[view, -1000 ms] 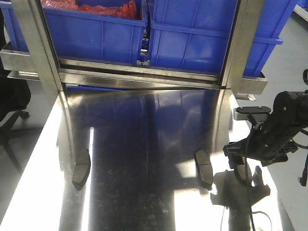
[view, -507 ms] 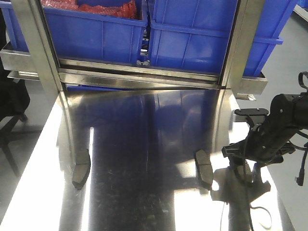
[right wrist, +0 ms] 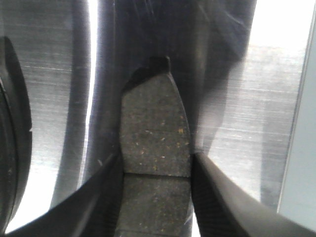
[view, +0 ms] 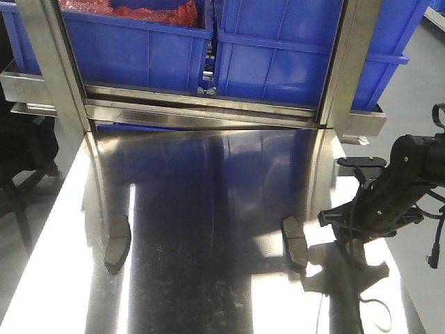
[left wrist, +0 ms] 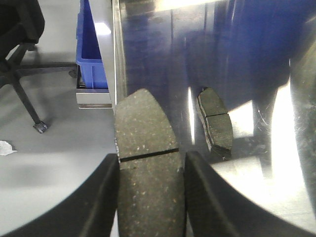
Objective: Move and align brake pads A on conveyor
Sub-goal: 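Lower the right gripper onto the farthest brake pad and grasp it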
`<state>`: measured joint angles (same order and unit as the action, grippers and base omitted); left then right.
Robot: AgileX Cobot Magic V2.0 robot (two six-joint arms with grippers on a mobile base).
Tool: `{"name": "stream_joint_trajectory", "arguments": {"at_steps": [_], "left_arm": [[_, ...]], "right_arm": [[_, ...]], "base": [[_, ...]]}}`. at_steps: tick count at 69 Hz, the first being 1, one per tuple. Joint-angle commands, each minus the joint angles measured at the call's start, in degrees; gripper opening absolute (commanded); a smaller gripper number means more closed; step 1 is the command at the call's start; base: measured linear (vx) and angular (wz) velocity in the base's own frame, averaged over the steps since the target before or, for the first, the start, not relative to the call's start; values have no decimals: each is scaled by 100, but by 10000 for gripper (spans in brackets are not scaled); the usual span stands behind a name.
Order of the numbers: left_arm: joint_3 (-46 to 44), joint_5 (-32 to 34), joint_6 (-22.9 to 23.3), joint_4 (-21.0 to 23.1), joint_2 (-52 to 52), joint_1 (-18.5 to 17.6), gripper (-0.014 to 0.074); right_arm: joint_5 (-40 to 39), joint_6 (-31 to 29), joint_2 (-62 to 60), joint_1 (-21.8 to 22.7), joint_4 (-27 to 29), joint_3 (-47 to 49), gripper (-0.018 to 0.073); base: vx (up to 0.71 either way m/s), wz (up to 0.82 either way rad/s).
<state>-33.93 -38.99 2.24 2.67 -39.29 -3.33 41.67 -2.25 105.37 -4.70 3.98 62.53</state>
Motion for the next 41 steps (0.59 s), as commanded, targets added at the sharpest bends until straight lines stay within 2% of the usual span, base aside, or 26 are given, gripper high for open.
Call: {"name": "stream_joint_trajectory", "arguments": {"at_steps": [1, 16, 41], "left_arm": [[-157, 466, 2, 21, 21, -16, 56], [-157, 466, 2, 21, 21, -16, 56], [-157, 466, 2, 21, 21, -16, 56]], "right_arm": [[-61, -43, -225, 2, -21, 146, 162], [-73, -43, -544, 2, -21, 146, 55], [40, -43, -1449, 2, 32, 126, 56]], "base": [[0, 0], [0, 0], [0, 0]]}}
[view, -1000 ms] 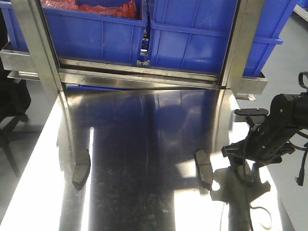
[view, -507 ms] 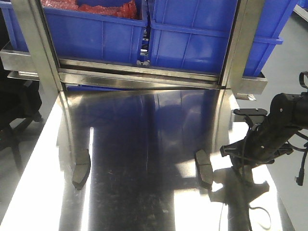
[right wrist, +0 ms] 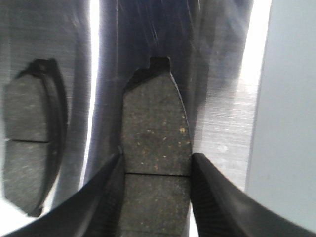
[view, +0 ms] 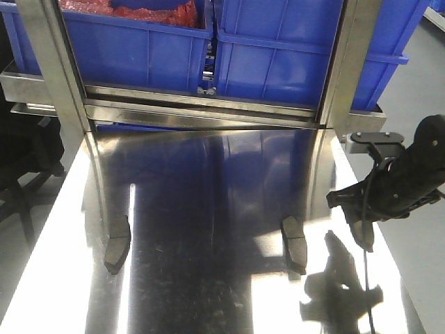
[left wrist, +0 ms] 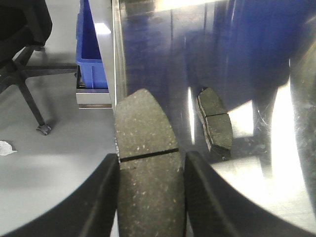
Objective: Move and align brake pads A on conveyor
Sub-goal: 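Lower the right gripper onto the farthest brake pad and grasp it, then lift the grasped brake pad with the right gripper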
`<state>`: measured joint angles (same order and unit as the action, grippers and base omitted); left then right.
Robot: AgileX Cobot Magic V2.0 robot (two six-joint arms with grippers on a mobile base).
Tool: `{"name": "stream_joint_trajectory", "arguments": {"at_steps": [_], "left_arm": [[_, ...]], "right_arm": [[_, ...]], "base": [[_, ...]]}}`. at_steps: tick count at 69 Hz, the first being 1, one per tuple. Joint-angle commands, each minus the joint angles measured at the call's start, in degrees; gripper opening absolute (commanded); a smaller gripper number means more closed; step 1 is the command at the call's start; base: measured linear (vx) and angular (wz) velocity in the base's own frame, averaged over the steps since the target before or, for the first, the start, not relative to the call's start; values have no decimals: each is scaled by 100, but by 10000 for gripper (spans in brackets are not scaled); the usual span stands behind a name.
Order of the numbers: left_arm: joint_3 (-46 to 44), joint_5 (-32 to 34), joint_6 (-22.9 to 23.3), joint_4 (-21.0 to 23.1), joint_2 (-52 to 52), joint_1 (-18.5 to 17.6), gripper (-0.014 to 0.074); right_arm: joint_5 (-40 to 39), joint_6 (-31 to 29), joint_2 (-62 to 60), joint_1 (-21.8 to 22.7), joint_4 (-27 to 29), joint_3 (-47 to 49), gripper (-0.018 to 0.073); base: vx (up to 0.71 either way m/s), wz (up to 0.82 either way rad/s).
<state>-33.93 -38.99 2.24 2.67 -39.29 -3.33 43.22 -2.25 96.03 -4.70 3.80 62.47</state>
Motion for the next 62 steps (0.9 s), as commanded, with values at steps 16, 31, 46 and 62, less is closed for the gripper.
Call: {"name": "stream_joint_trajectory", "arguments": {"at_steps": [16, 31, 46, 62], "left_arm": [[-157, 466, 2, 21, 21, -16, 56], [-157, 466, 2, 21, 21, -16, 56], [-157, 466, 2, 21, 21, -16, 56], [-157, 466, 2, 21, 21, -16, 56]], "right_arm": [[-659, -240, -1670, 2, 288, -666, 60], [-1315, -337, -3057, 2, 334, -1865, 60], [-1385, -342, -4329, 2, 351, -2521, 60], [-1228, -342, -5124, 2, 351, -2601, 60]], "base": [[0, 0], [0, 0], [0, 0], [0, 0]]}}
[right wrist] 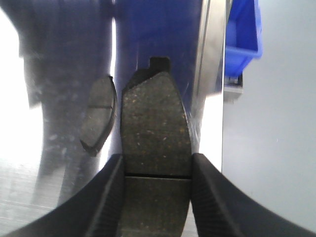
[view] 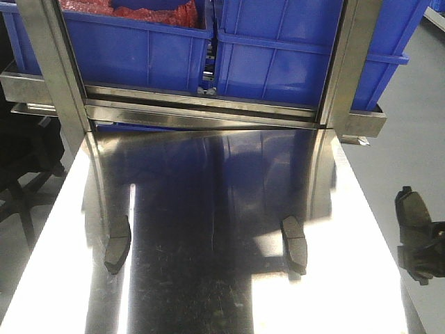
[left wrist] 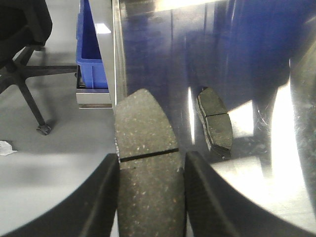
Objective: Move and align brake pads A on conveyor
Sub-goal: 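Lift the grasped brake pad with the right gripper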
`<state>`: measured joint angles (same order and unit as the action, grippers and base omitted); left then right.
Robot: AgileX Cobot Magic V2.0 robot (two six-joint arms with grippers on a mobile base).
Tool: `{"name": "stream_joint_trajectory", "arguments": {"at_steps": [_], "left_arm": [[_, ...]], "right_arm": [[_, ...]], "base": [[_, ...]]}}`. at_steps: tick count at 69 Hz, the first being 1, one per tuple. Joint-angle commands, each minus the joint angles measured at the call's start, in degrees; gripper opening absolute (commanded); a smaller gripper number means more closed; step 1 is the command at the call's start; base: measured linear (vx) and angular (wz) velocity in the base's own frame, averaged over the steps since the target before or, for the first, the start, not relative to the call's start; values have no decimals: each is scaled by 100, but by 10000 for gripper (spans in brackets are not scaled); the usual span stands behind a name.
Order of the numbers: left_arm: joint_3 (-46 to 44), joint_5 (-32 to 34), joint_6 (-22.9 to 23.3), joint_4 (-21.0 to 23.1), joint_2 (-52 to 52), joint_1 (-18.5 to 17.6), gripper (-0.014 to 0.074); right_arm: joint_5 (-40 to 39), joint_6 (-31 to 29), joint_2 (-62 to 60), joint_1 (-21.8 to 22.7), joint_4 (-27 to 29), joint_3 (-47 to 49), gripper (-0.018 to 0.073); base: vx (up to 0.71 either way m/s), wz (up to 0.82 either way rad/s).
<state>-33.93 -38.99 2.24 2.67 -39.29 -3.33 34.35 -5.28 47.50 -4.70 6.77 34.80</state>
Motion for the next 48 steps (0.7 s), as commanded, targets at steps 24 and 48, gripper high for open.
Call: {"name": "stream_joint_trajectory", "arguments": {"at_steps": [24, 48], "left_arm": [[-157, 466, 2, 21, 21, -16, 56], [-157, 466, 2, 21, 21, -16, 56]], "right_arm": [[-336, -39, -550, 8, 54, 167, 60], [-342, -39, -548, 8, 54, 167, 60]], "base": [[0, 0], [0, 0]]}}
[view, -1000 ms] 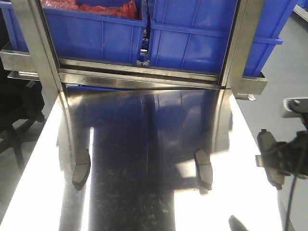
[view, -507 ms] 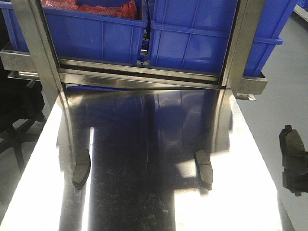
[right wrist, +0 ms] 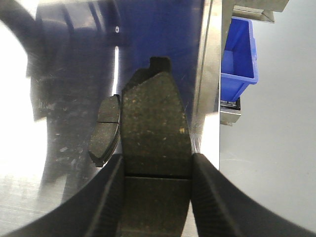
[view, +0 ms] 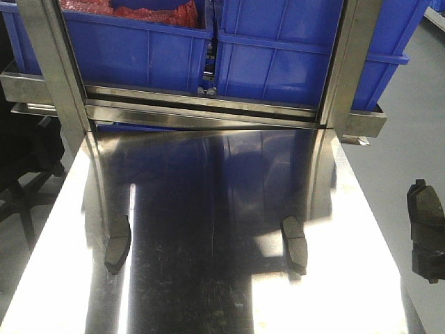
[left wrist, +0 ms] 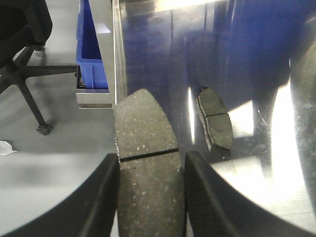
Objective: Move and align brake pads A on conveyor
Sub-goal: 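Lift the grasped brake pad with the right gripper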
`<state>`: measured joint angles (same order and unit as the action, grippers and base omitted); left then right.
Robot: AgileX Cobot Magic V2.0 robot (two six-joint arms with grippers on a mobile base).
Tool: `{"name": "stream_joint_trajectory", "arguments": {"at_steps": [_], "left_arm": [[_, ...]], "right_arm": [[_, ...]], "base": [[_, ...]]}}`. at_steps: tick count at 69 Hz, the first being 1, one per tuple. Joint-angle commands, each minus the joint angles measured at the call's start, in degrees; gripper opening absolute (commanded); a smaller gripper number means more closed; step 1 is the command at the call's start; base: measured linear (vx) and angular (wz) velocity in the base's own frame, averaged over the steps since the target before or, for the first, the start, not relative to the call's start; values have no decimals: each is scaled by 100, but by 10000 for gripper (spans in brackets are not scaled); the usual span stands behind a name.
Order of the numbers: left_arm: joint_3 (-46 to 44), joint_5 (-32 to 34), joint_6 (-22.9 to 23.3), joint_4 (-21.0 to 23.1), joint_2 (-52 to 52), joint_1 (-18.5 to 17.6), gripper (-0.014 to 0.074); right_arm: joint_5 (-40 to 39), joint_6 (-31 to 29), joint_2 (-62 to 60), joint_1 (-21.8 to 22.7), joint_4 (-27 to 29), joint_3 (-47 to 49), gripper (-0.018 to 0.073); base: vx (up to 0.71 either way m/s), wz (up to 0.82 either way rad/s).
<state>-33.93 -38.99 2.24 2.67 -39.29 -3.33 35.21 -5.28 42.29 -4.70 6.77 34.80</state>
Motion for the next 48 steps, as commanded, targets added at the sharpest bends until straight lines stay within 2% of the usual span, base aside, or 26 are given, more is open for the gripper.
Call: {"name": "stream_joint_trajectory", "arguments": {"at_steps": [1, 48], "left_arm": [[-157, 466, 2, 21, 21, -16, 56], [-157, 466, 2, 21, 21, -16, 56]], "right_arm": [[-427, -39, -26, 8, 54, 167, 60], [-422, -39, -26, 8, 54, 167, 60]], "base": [[0, 0], [0, 0]]}}
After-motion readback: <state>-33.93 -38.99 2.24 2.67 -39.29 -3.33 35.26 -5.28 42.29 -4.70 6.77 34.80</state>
